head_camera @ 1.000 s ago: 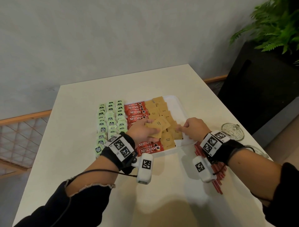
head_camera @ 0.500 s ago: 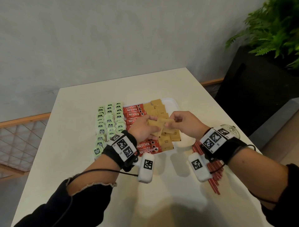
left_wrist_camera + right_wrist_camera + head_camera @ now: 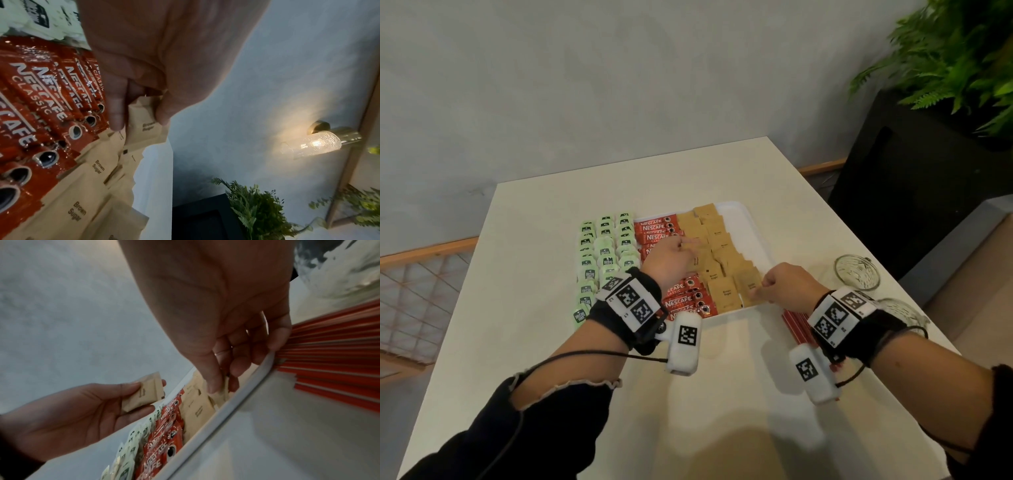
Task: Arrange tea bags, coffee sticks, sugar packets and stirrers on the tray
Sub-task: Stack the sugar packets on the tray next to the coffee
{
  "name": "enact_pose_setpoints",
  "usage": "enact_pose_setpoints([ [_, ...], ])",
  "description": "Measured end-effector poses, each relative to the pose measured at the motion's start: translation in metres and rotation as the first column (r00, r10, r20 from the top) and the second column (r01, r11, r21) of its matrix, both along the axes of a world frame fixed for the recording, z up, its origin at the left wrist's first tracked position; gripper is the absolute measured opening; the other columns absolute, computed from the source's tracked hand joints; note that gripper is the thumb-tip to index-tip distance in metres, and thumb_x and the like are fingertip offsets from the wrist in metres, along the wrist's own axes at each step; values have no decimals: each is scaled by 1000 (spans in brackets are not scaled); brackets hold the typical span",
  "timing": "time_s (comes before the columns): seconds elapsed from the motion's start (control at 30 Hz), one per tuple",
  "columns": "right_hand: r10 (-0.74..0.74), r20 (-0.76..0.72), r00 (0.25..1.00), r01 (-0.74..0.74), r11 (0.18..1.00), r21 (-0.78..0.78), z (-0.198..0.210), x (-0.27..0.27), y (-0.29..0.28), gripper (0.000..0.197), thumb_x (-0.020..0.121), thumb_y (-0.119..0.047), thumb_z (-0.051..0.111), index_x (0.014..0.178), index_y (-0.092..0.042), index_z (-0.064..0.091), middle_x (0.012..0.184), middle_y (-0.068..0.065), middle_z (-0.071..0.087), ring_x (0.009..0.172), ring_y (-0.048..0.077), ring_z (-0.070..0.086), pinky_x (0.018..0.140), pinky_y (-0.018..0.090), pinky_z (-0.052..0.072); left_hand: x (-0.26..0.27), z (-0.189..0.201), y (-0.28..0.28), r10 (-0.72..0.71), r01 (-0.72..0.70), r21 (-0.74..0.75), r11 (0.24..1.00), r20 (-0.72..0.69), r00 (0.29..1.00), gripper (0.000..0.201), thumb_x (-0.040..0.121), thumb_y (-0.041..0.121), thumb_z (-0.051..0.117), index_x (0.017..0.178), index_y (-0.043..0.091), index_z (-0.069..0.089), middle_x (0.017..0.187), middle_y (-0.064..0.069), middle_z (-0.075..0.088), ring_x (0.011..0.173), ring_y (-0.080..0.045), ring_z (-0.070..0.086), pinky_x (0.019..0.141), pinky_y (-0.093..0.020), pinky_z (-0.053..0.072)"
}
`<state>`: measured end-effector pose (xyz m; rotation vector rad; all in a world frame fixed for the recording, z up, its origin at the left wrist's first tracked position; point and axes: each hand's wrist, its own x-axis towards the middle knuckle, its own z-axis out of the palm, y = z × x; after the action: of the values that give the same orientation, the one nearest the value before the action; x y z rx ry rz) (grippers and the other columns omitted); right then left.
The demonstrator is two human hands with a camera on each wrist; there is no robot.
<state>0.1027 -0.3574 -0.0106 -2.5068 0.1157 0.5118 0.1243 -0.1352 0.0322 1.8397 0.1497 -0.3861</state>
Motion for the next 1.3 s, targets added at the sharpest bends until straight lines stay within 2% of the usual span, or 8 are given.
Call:
enact_pose_setpoints([
  [0.23, 79, 6, 997, -74, 959, -272, 22, 5, 6, 55, 75, -55, 72, 55, -12, 44, 53, 3, 43, 49, 16, 43, 49, 26, 35, -2, -1, -1, -60, 59, -78, 995, -15, 998, 25, 99, 15, 51, 102, 33, 67, 117, -6, 69, 106, -23, 63, 102, -42, 45],
  [0.4, 49, 151, 987, -89, 959, 271, 37, 8, 18, 45, 72, -48, 79, 104, -19, 65, 92, -6, 62, 86, 8, 58, 70, 23, 43, -1, -3, -12, -70, 67, -128, 989, -19, 997, 24, 98, 17, 53, 98, 31, 72, 118, -3, 70, 112, -27, 64, 104, -48, 46],
  [0.5, -30, 161, 986, -44, 899, 435, 34, 14, 27, 37, 76, -46, 76, 95, -16, 66, 91, 2, 67, 79, 11, 61, 68, 28, 46, -1, -3, -19, -97, 98, -116, 988, 9, 995, 24, 96, 20, 55, 99, 34, 74, 117, -4, 70, 113, -31, 62, 100, -47, 48],
  [0.6, -28, 206, 978, -64, 902, 427, 39, 16, 25, 34, 79, -37, 76, 82, -5, 65, 74, 10, 65, 64, 10, 53, 64, 32, 43, -1, 1, -22, -170, 171, -10, 985, 90, 981, 22, 97, 21, 56, 109, 29, 72, 116, -6, 69, 104, -19, 61, 84, -25, 46],
  [0.77, 67, 162, 984, -113, 948, 298, 44, 13, 8, 27, 76, -34, 79, 70, -10, 67, 59, -3, 50, 55, 9, 42, 58, 25, 34, -1, 1, -31, -266, 242, 169, 956, 138, 954, 21, 95, 25, 58, 114, 25, 68, 104, -2, 70, 86, -15, 63, 81, -26, 49],
  [0.9, -131, 134, 982, 93, 960, 263, 28, 12, -7, 22, 81, -24, 75, 83, -5, 63, 75, 6, 69, 63, 16, 55, 54, 26, 44, -1, -8, -38, -442, 254, 722, 644, 80, 893, 30, 88, 23, 60, 117, 28, 57, 118, 7, 62, 110, -16, 57, 102, -40, 40],
  [1.0, -190, 44, 981, 169, 940, 295, 19, 9, -9, 17, 84, -17, 68, 88, -5, 57, 83, 10, 72, 64, 16, 59, 52, 26, 48, -3, -20, -45, -502, 334, 852, 402, -100, 859, 43, 81, 35, 71, 119, 28, 54, 123, 3, 57, 121, -24, 47, 108, -47, 28],
  [1.3, -117, 15, 993, 110, 968, 226, -3, 1, 5, 25, 86, -20, 65, 65, -13, 55, 62, -1, 51, 65, 16, 51, 63, 29, 42, 7, -28, -50, -457, 294, 900, 321, -124, 881, 51, 77, 57, 68, 114, 26, 53, 117, 2, 58, 118, -25, 46, 108, -49, 24],
])
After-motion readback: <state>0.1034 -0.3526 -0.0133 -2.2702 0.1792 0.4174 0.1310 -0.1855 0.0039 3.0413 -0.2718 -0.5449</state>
